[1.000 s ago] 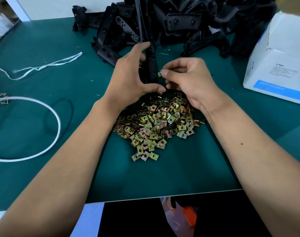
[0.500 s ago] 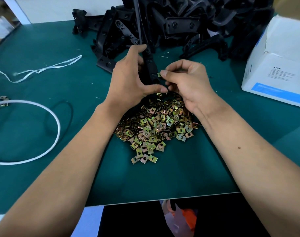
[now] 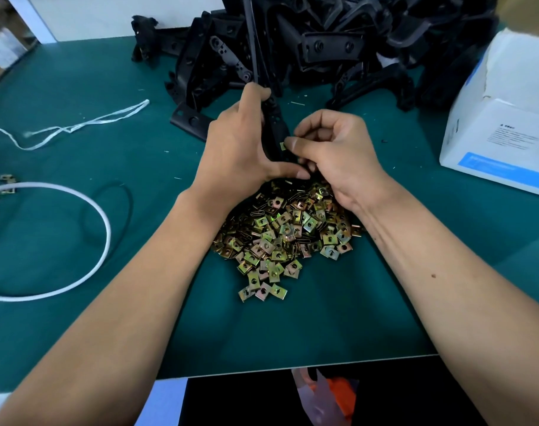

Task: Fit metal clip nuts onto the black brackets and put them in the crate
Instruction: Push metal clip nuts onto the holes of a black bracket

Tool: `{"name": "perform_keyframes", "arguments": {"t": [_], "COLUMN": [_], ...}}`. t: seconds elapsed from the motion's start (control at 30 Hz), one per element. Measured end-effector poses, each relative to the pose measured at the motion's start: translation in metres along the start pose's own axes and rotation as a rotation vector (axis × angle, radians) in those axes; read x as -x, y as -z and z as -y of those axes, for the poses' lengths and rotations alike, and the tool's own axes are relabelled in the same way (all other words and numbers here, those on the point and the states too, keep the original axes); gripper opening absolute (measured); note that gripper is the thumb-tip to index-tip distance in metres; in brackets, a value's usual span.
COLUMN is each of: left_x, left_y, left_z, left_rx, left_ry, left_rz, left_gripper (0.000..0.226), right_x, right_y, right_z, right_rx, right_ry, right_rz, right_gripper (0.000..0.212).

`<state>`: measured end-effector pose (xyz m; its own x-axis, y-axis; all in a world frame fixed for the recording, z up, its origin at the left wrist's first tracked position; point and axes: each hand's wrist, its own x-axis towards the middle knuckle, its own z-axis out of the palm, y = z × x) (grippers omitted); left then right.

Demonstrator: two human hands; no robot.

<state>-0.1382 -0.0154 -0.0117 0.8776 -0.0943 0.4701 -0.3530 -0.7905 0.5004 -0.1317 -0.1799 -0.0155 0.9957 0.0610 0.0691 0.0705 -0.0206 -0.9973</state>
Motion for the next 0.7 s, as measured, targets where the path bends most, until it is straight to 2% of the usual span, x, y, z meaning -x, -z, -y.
{"name": "perform_keyframes", "arguments": {"t": [0.23, 0.33, 0.43, 0.57, 0.7], "left_x": [-0.004, -0.005, -0.008, -0.009, -0.01], "left_y": [0.009, 0.013, 0.017, 0.021, 0.019], "left_z": [0.011, 0.017, 0.027, 0.045, 0.05], "left_rx": [0.169, 0.196, 0.157, 0.134, 0.093], "left_ry": [-0.054, -0.037, 0.013, 0.144, 0.192], "left_rz": [0.112, 0.082, 0.009, -0.062, -0.076], "left_gripper": [0.117, 0.109, 0.107, 0.109, 0.108], "right_x": [-0.005, -0.007, -0.01, -0.007, -0.002], "right_y": [0.007, 0.01, 0.014, 0.013, -0.002], "right_z": [0.002, 0.002, 0.0, -0.002, -0.001], "right_rx": [-0.014, 0.031, 0.249, 0.681, 0.867], "right_ry": [-0.041, 0.007, 0.133, 0.257, 0.361], "right_rz": [-0.035, -0.039, -0.021, 0.212, 0.297], "right_gripper": [0.022, 0.018, 0.012, 0.007, 0.01]}}
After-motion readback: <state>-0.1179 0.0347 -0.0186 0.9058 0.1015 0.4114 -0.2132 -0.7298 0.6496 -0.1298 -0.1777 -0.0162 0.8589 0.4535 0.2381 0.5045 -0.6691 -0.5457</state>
